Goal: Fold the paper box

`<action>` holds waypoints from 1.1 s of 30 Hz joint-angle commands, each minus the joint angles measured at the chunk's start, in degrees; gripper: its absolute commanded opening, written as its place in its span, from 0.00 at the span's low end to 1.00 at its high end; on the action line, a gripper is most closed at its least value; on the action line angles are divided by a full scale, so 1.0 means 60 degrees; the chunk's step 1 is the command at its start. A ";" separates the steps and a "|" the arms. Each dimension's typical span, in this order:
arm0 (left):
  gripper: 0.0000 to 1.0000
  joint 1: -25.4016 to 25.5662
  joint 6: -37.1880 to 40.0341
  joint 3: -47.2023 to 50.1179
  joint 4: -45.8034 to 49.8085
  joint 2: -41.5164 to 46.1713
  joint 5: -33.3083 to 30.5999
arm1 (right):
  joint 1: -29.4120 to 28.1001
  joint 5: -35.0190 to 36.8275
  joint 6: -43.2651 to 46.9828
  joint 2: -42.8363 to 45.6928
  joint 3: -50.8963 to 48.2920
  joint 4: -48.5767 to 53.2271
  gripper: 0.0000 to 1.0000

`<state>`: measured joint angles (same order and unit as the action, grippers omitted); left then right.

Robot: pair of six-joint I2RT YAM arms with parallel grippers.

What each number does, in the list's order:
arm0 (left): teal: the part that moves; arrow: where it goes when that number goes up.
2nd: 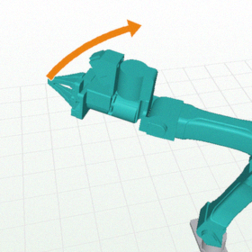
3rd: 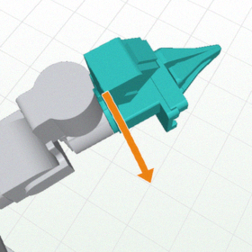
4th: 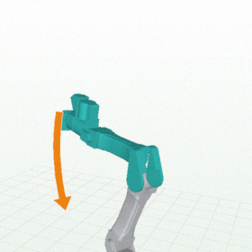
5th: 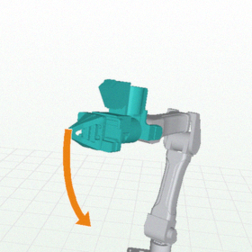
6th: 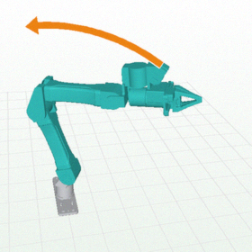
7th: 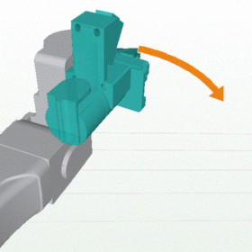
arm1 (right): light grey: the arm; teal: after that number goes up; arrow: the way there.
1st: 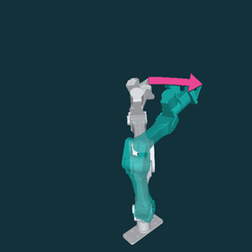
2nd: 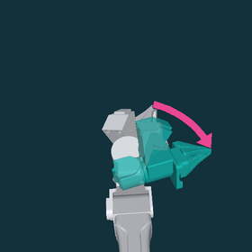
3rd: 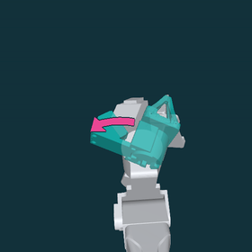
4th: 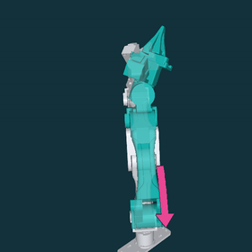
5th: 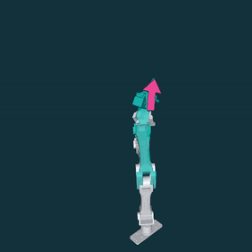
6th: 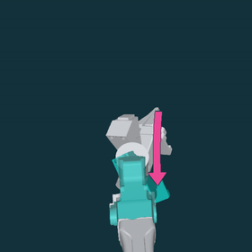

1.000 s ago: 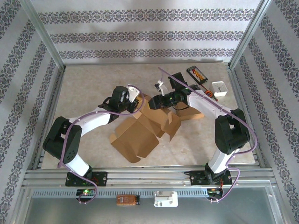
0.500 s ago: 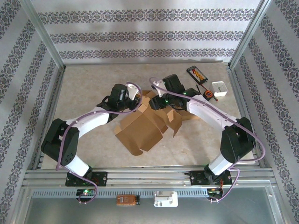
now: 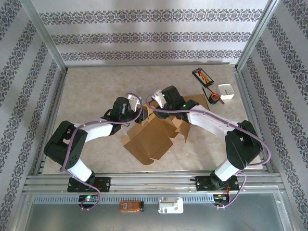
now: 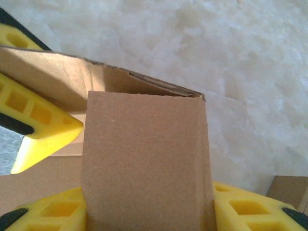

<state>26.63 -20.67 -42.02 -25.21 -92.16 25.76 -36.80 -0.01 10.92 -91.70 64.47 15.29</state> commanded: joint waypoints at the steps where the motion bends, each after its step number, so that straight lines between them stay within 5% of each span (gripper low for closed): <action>1: 0.26 0.0064 -0.0401 0.0365 -0.0782 0.0023 0.0377 | -0.0286 0.1047 0.1054 0.0246 -0.0495 -0.0679 0.51; 5: 0.27 0.0060 -0.0484 0.0912 -0.1552 0.0173 0.0573 | -0.0697 0.1849 0.1873 0.0341 -0.0991 -0.1119 0.52; 9: 0.40 0.0034 0.0168 0.1332 -0.1832 0.0720 0.0594 | -0.0840 0.1854 0.2285 0.0543 -0.1243 -0.1243 0.53; 16: 0.62 -0.0349 0.2659 0.1505 0.0012 0.3059 0.0636 | -0.0840 0.1790 0.2586 0.0603 -0.1324 -0.1215 0.54; 22: 0.69 -0.1365 0.4514 0.1418 0.1766 0.4901 0.0438 | -0.0839 0.1739 0.2637 0.0638 -0.1376 -0.1264 0.54; 26: 0.70 -0.2152 0.6624 0.1115 0.2468 0.4339 0.0649 | -0.0840 0.1552 0.2648 0.0628 -0.1308 -0.1250 0.54; 33: 0.71 -0.2406 0.9515 -0.0461 0.4260 0.1951 0.2807 | -0.0838 0.1409 0.2605 0.0715 -0.1260 -0.1175 0.55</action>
<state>12.67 25.02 -40.34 -7.55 -77.52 34.72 -41.41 9.61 25.96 -88.95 57.58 7.86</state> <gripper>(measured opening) 0.706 0.548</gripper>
